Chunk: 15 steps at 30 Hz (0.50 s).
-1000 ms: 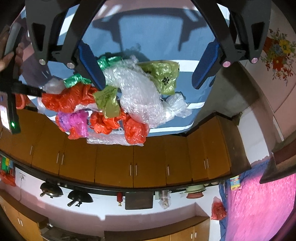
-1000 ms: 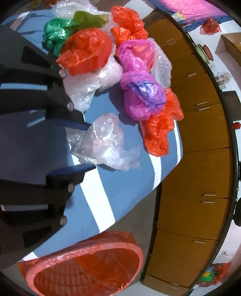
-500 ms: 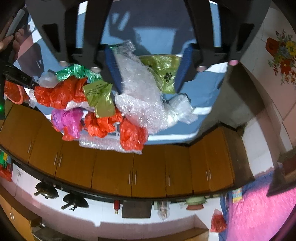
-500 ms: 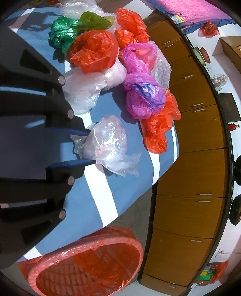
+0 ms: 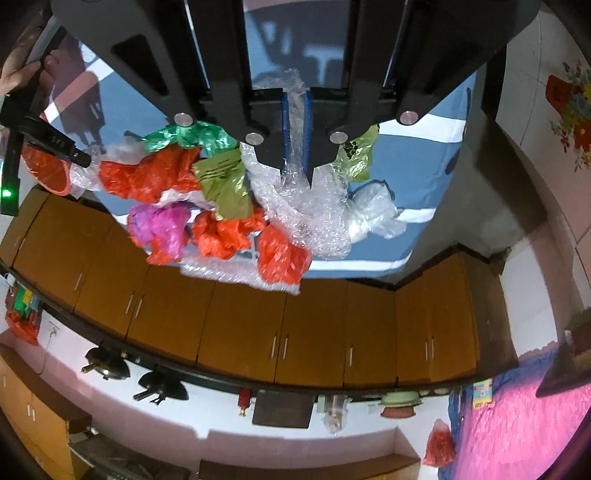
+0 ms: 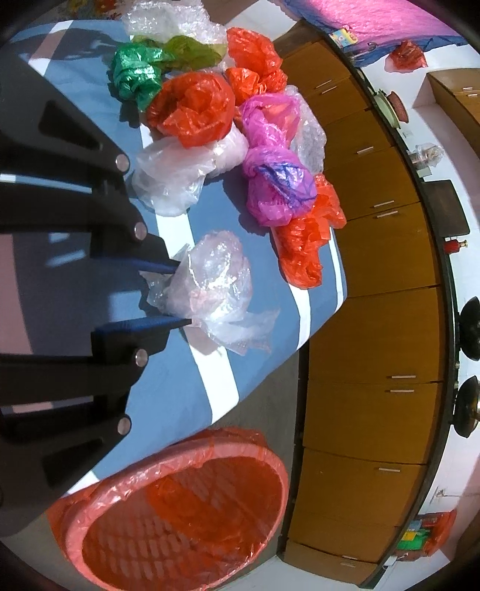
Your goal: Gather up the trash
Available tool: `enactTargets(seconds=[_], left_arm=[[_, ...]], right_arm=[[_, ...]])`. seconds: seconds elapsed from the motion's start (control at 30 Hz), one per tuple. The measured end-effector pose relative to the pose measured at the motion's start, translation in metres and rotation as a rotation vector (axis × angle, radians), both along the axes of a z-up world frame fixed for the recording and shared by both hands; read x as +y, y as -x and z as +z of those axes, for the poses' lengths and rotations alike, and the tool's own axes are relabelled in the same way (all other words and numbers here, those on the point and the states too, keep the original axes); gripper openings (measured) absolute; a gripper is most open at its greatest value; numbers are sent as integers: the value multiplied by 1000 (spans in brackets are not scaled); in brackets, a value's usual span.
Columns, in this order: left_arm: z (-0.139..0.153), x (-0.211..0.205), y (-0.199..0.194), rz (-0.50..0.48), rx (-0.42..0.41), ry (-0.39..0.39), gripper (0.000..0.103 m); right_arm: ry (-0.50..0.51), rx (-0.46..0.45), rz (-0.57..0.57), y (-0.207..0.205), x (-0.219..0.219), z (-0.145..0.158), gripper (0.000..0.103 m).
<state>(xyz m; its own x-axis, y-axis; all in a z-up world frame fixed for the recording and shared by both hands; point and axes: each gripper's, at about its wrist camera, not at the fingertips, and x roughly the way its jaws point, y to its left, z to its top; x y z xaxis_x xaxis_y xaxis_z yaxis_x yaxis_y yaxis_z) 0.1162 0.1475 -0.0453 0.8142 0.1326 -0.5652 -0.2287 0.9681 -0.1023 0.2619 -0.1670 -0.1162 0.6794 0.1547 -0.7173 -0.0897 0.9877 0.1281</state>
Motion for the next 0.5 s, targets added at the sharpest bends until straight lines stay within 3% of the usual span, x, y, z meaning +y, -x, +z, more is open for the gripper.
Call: enactTargets(seconds=[0.27, 0.5], left_arm=[[33, -6, 31, -19, -75, -11, 5], [71, -27, 40, -92, -166, -14, 5]], right_arm=[[-20, -32, 2, 18, -7, 14, 22], [-37, -76, -10, 34, -22, 32, 22]])
